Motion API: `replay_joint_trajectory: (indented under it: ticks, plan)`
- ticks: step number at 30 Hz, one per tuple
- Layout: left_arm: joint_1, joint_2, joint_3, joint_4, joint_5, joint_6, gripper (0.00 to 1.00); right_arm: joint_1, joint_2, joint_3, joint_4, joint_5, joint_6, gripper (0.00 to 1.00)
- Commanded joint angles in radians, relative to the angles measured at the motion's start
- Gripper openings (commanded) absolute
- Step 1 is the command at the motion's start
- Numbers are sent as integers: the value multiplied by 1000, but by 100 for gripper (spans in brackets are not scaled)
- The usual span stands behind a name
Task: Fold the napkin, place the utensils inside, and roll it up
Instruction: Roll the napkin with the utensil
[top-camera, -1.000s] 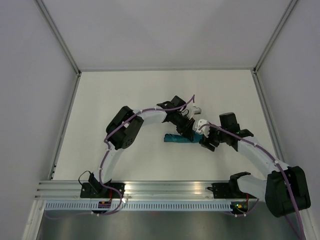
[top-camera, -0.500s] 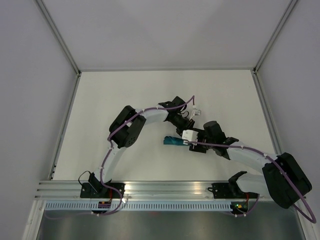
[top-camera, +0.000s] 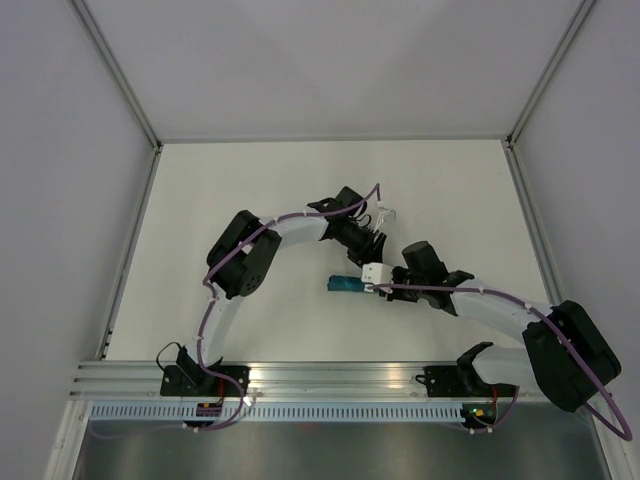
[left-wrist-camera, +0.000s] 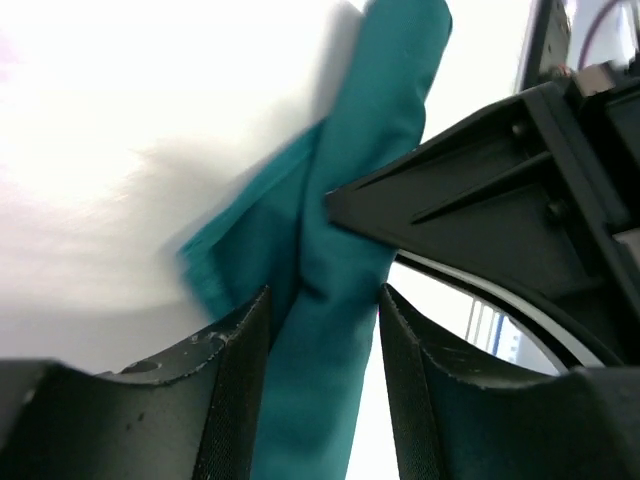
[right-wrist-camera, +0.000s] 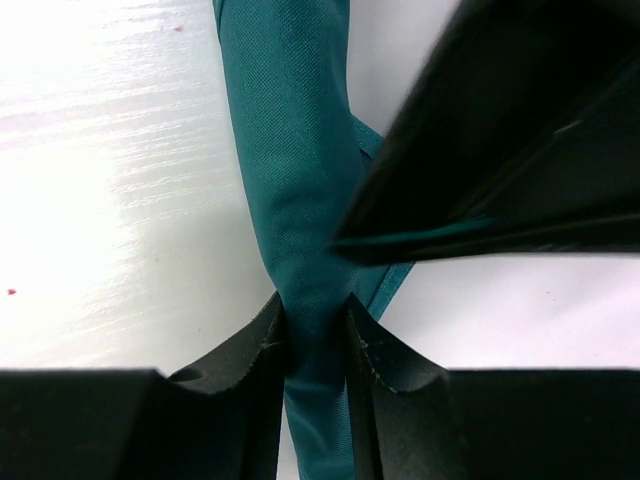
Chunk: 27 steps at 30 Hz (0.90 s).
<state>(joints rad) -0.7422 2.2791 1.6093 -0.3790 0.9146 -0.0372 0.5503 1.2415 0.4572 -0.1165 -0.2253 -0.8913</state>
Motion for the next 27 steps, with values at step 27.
replay_joint_trajectory:
  ticks: [27]
  plan:
    - [-143,-846,-977,976,-1080,17,56,-237,667,724,-900,-338,-305,27]
